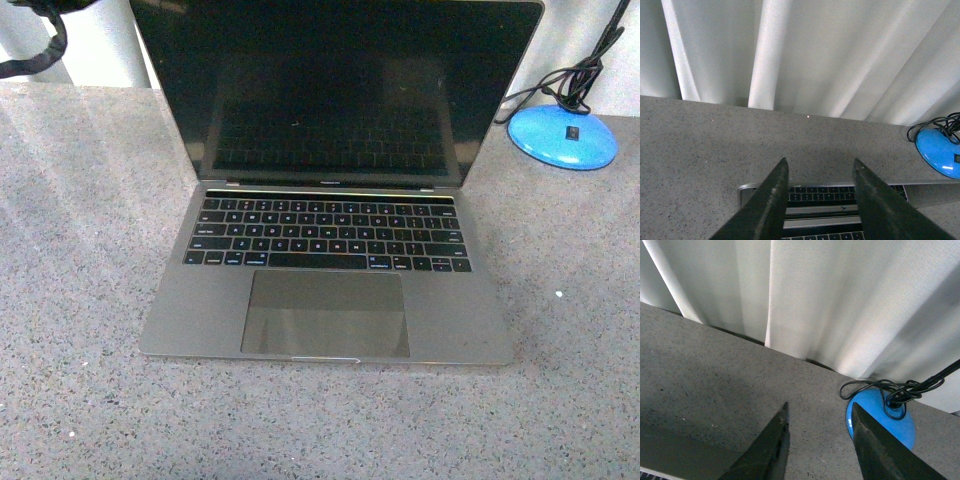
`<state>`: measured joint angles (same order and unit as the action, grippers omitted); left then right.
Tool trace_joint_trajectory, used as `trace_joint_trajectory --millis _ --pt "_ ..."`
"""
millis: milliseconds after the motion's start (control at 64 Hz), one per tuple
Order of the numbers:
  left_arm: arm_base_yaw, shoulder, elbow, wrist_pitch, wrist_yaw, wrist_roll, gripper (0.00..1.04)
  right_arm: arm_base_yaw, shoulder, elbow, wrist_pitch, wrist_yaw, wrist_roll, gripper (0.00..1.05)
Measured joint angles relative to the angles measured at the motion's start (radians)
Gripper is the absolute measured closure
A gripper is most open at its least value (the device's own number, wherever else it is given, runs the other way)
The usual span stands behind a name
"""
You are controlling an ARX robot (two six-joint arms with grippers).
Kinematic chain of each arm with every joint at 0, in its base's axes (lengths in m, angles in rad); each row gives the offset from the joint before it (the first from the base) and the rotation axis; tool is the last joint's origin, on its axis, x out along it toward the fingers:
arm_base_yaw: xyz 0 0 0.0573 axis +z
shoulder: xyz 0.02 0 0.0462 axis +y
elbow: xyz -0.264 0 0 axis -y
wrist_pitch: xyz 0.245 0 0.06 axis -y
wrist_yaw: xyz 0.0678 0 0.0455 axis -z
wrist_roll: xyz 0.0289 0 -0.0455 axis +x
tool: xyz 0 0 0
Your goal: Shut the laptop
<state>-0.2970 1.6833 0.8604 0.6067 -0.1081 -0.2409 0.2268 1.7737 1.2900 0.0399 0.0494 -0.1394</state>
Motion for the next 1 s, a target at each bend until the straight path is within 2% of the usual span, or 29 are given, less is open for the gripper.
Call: trace_joint_trajectory --millis 16,125,203,844,1000 --pt "-0.003 0.013 0.01 0.0 -0.002 0.0 0.7 0.0 0.002 0.004 -0.002 -0.002 0.006 0.82" --pt "-0.012 0.051 0.047 0.0 -0.002 0.003 0.9 0.003 0.025 0.021 -0.015 -0.025 0.048 1.04" --pt "-0.016 0.069 0.076 -0.003 0.006 0.007 1.01 0.006 0.037 0.025 -0.016 -0.028 0.067 1.04" --pt "-0.031 0.105 0.116 -0.07 -0.013 0.083 1.01 0.061 0.065 -0.023 0.013 -0.038 0.19 1.04" --pt "-0.024 0.097 0.126 -0.14 -0.014 0.082 1.01 0.082 0.065 -0.056 0.018 -0.027 0.21 1.04"
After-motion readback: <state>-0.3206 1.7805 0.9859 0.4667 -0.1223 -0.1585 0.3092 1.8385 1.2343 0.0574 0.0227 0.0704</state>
